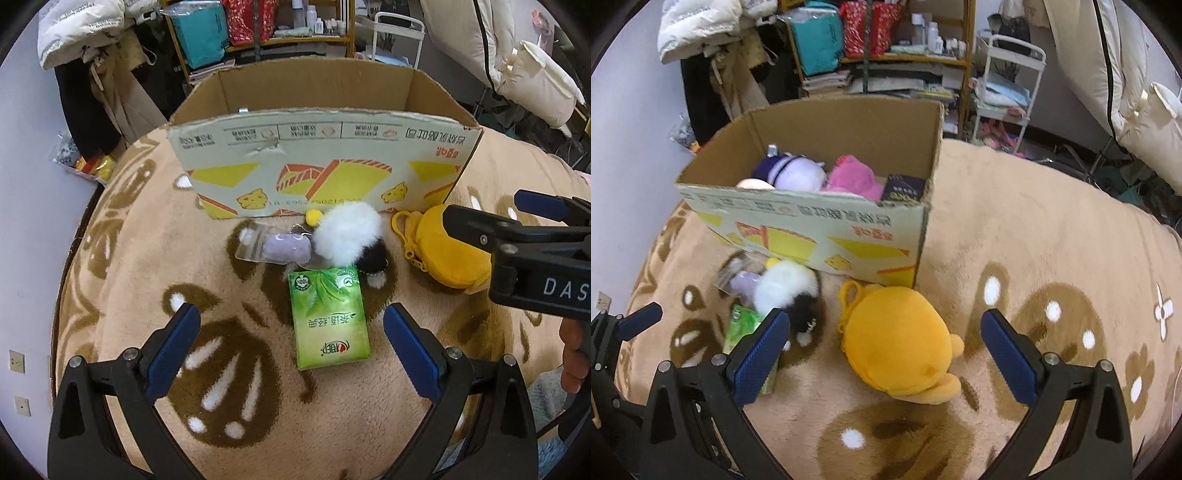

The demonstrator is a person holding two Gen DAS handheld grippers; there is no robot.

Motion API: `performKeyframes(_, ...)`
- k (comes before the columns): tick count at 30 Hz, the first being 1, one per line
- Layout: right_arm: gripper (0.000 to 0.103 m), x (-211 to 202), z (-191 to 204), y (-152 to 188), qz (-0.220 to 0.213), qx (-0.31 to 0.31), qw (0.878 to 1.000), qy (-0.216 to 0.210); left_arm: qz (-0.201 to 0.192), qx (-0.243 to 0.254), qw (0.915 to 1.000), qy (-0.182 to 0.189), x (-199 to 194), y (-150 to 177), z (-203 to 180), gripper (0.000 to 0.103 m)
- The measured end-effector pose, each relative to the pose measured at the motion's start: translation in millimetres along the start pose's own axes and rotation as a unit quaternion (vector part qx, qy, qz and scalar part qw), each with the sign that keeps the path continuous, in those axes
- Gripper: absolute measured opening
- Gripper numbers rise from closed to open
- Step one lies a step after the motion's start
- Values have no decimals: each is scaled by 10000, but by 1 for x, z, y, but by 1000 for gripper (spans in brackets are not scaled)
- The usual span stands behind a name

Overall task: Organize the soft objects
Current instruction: 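Move both tools back down toward the items beside the box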

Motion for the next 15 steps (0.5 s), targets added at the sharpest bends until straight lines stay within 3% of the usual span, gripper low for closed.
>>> performKeyframes(15,103,37,-8,0,542,110,9983,163,404,213,9989,94,27,5,-15,98)
Point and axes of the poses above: each gripper's, at about its wrist camera, not at the fingertips, and x roughly the way its jaws point, z to its left, y to its underside, the point moved 2 cm from there along x, roughly the way its jaws point, and after that the axes turned 6 degrees about -y, right-handed, at the moved point
